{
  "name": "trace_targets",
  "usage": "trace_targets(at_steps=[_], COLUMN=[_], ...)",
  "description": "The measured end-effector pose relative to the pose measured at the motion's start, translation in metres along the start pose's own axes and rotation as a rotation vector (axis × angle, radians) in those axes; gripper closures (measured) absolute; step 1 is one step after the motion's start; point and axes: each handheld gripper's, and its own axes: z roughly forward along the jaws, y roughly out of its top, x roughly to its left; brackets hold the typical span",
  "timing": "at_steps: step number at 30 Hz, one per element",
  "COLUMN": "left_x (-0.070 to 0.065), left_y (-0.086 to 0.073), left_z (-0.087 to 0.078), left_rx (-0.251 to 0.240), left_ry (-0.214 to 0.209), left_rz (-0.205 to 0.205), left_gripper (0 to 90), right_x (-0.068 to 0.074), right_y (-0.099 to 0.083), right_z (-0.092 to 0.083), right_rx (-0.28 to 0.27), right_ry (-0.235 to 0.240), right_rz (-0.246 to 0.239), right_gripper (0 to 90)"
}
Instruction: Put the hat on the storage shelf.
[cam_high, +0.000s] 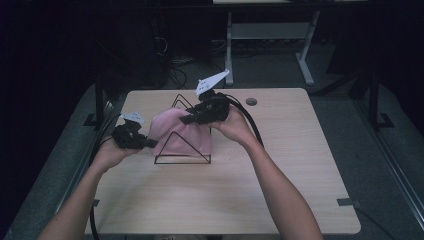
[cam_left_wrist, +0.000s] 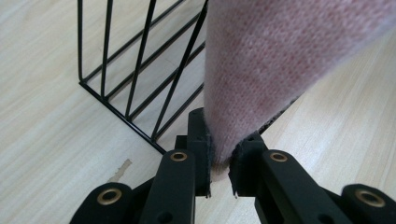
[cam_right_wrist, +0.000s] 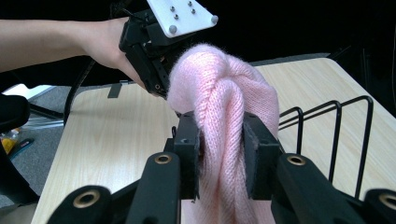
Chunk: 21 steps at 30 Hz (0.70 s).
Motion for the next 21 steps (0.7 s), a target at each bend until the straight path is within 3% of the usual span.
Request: trace_targets(at_steps=[9, 21], left_x=[0.003, 0.005], left_y=[-0.005, -0.01], left_z=[0.007, 0.015], left_rx=[0.008, 0.074], left_ry=[-0.011, -0.004], left_rz=[-0.018, -0.013], left_gripper=[79.9, 79.5], right_x=[0.0, 0.001], right_y=[-0.005, -0.012], right_z=[0.006, 0.016], right_rx=[0.015, 0.058], right_ry=[0.013, 0.023], right_rz=[0.01, 0.007], right_gripper=[70.4, 68.4])
